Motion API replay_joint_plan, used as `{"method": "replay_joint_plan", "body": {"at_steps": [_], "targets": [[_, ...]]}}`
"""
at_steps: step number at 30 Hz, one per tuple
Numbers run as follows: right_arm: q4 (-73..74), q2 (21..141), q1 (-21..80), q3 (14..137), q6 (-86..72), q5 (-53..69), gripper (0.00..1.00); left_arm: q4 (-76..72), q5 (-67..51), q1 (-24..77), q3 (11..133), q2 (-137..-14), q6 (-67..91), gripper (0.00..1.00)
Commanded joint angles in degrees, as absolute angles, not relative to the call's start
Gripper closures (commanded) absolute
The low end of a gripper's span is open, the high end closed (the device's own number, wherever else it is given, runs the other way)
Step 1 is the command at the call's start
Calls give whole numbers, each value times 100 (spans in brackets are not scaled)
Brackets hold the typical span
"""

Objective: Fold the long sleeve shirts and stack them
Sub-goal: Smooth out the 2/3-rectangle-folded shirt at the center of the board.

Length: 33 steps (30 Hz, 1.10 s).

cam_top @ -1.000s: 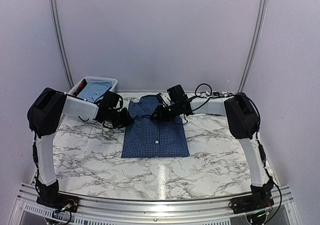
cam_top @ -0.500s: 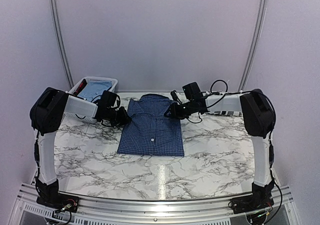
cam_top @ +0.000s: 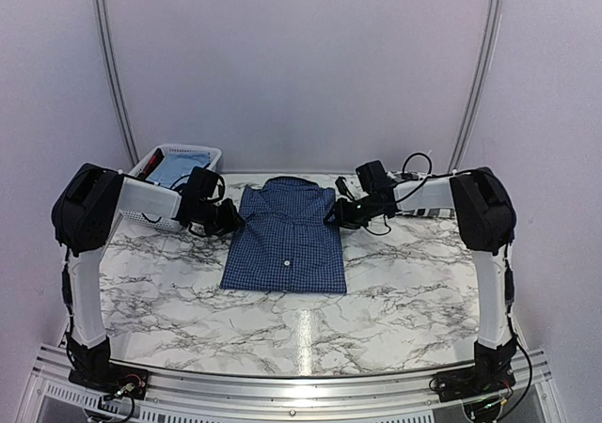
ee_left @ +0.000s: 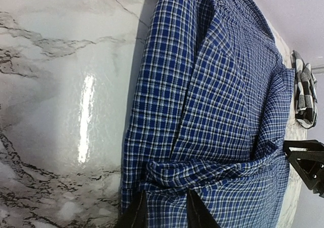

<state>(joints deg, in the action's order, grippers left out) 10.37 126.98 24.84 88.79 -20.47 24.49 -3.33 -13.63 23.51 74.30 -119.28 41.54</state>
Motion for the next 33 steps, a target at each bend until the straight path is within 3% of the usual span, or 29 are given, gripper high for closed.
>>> {"method": "replay_joint_plan", "body": {"at_steps": [1,11,20,33], "targets": [[1217,12393,2491,9087,-1902,2139,66,124,-1126,2293,7451,-11458,3828,73],[712,12080,3312,9162,-2301,2307,66,132,-1087,2342,6550,-10460,3926,71],[-505,13325,3942,10056,-3107,3185,67,-142,-1303,2596,5374,-9893,4117,66],[-537,14804,3943,11124,-3662,3485,66,-397,-1503,2771,4194,-9292,4176,52]]}}
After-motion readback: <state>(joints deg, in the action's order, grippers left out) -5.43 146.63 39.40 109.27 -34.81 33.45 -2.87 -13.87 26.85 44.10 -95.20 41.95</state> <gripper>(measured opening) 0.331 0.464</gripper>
